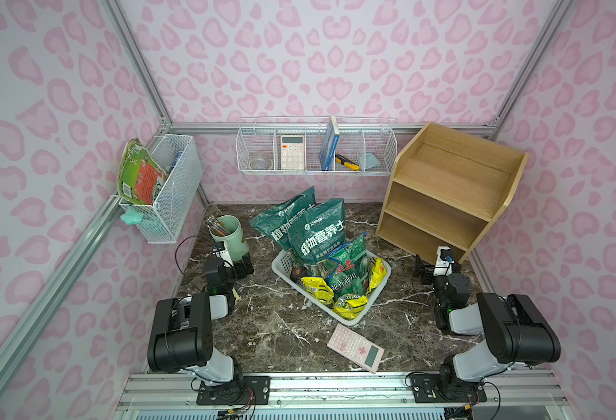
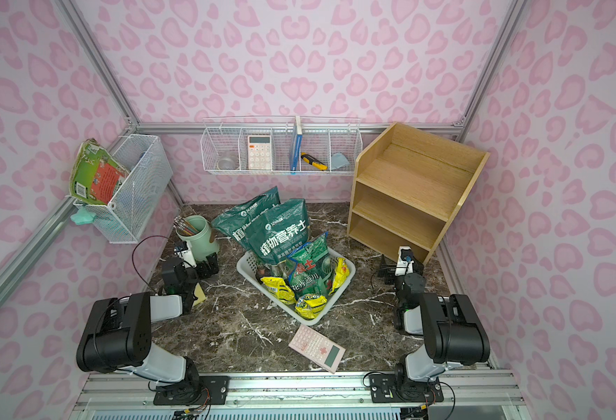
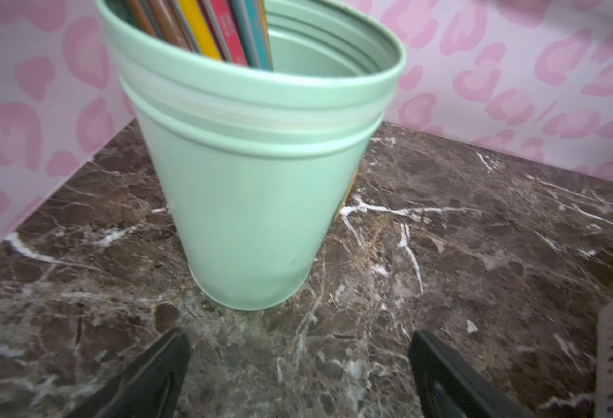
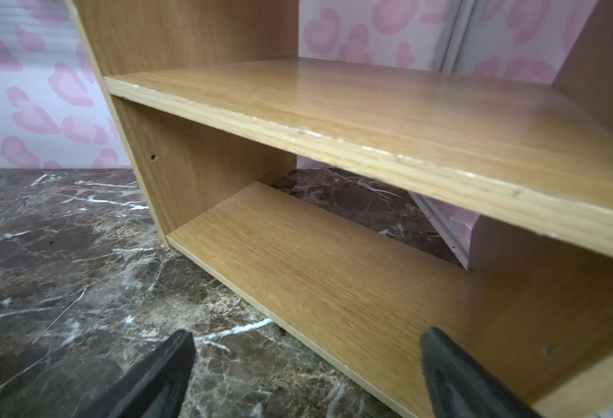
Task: Take down the fertilizer bag from the shelf
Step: Reset both arms
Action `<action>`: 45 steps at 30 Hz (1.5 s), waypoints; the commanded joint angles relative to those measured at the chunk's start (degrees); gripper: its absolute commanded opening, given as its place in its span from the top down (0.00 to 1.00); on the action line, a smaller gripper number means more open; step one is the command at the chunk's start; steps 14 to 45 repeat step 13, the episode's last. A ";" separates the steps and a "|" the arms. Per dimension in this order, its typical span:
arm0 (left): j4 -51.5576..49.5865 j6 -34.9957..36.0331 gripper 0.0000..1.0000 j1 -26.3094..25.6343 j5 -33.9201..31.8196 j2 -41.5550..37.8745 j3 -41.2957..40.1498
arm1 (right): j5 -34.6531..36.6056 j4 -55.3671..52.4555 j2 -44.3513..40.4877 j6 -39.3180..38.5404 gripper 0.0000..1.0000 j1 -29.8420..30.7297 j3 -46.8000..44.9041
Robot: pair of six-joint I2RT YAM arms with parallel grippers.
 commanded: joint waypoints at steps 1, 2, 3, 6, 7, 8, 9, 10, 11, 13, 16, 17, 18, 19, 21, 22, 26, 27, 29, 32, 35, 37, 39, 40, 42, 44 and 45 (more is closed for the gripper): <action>-1.77 1.82 0.00 0.00 3.58 -0.05 0.32 | -0.02 2.10 0.13 -1.19 0.00 0.24 0.00; -1.75 1.80 0.00 0.01 3.60 -0.18 0.31 | 0.00 2.12 0.05 -1.23 0.00 0.27 0.05; -1.69 1.84 0.00 -0.01 3.61 -0.17 0.18 | 0.11 1.90 -0.01 -1.27 0.00 0.28 0.10; -1.64 1.80 0.00 0.02 3.49 -0.26 0.16 | 0.40 2.06 0.04 -1.51 0.00 0.49 -0.04; -1.58 1.80 0.00 -0.09 3.55 -0.24 0.15 | 0.66 1.93 0.14 -1.49 0.00 0.66 0.02; -1.57 1.81 0.00 -0.09 3.52 -0.27 0.19 | 0.71 1.84 0.37 -1.16 0.00 0.50 0.44; -1.57 1.80 0.00 -0.10 3.51 -0.27 0.17 | 0.37 2.03 0.48 -1.02 0.00 0.41 0.34; -1.57 1.80 0.00 -0.06 3.42 -0.22 0.15 | 0.09 1.93 0.42 -0.83 0.00 0.16 0.36; -1.60 1.80 0.00 -0.10 3.45 -0.22 0.16 | 0.06 2.03 0.37 -0.83 0.00 0.12 0.32; -1.65 1.83 0.00 -0.10 3.44 -0.24 0.15 | 0.13 2.20 0.22 -0.92 0.00 0.12 0.07; -1.65 1.83 0.00 -0.10 3.44 -0.24 0.15 | 0.13 2.20 0.22 -0.92 0.00 0.12 0.07; -1.65 1.83 0.00 -0.10 3.44 -0.24 0.15 | 0.13 2.20 0.22 -0.92 0.00 0.12 0.07; -1.65 1.83 0.00 -0.10 3.44 -0.24 0.15 | 0.13 2.20 0.22 -0.92 0.00 0.12 0.07; -1.65 1.83 0.00 -0.10 3.44 -0.24 0.15 | 0.13 2.20 0.22 -0.92 0.00 0.12 0.07; -1.65 1.83 0.00 -0.10 3.44 -0.24 0.15 | 0.13 2.20 0.22 -0.92 0.00 0.12 0.07; -1.65 1.83 0.00 -0.10 3.44 -0.24 0.15 | 0.13 2.20 0.22 -0.92 0.00 0.12 0.07; -1.65 1.83 0.00 -0.10 3.44 -0.24 0.15 | 0.13 2.20 0.22 -0.92 0.00 0.12 0.07; -1.65 1.83 0.00 -0.10 3.44 -0.24 0.15 | 0.13 2.20 0.22 -0.92 0.00 0.12 0.07; -1.65 1.83 0.00 -0.10 3.44 -0.24 0.15 | 0.13 2.20 0.22 -0.92 0.00 0.12 0.07; -1.65 1.83 0.00 -0.10 3.44 -0.24 0.15 | 0.13 2.20 0.22 -0.92 0.00 0.12 0.07; -1.65 1.83 0.00 -0.10 3.44 -0.24 0.15 | 0.13 2.20 0.22 -0.92 0.00 0.12 0.07; -1.65 1.83 0.00 -0.10 3.44 -0.24 0.15 | 0.13 2.20 0.22 -0.92 0.00 0.12 0.07; -1.65 1.83 0.00 -0.10 3.44 -0.24 0.15 | 0.13 2.20 0.22 -0.92 0.00 0.12 0.07; -1.65 1.83 0.00 -0.10 3.44 -0.24 0.15 | 0.13 2.20 0.22 -0.92 0.00 0.12 0.07; -1.65 1.83 0.00 -0.10 3.44 -0.24 0.15 | 0.13 2.20 0.22 -0.92 0.00 0.12 0.07; -1.65 1.83 0.00 -0.10 3.44 -0.24 0.15 | 0.13 2.20 0.22 -0.92 0.00 0.12 0.07; -1.65 1.83 0.00 -0.10 3.44 -0.24 0.15 | 0.13 2.20 0.22 -0.92 0.00 0.12 0.07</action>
